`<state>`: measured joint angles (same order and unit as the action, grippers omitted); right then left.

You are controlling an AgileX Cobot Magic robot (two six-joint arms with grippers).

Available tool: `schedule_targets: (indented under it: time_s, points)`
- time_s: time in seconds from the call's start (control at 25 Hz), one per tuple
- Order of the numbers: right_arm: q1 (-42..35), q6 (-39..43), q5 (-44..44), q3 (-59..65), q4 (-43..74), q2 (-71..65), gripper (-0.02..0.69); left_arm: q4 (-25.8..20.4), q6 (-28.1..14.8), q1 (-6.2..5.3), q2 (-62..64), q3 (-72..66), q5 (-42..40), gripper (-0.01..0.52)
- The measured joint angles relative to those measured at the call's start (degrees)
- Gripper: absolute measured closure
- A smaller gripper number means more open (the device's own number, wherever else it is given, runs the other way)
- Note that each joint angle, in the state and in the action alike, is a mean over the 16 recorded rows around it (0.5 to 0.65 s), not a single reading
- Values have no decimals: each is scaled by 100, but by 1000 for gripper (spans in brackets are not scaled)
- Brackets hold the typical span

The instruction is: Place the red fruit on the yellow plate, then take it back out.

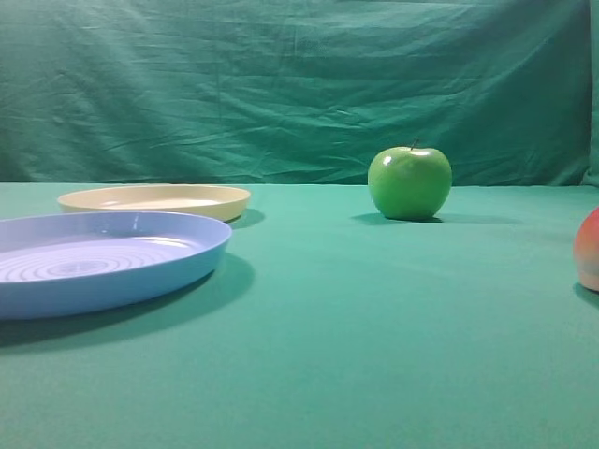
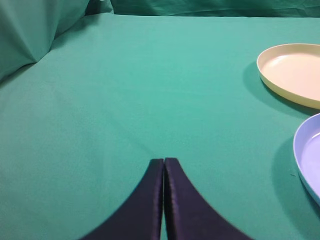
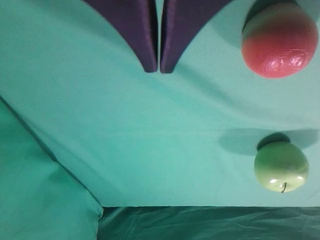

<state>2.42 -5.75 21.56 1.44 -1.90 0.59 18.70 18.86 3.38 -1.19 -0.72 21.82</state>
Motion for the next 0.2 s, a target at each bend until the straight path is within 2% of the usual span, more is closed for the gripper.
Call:
schedule_targets:
  time_s: [0.2]
  points:
    - [0,-1,0,0,0,0,665,0,0,0,0,0,0,514]
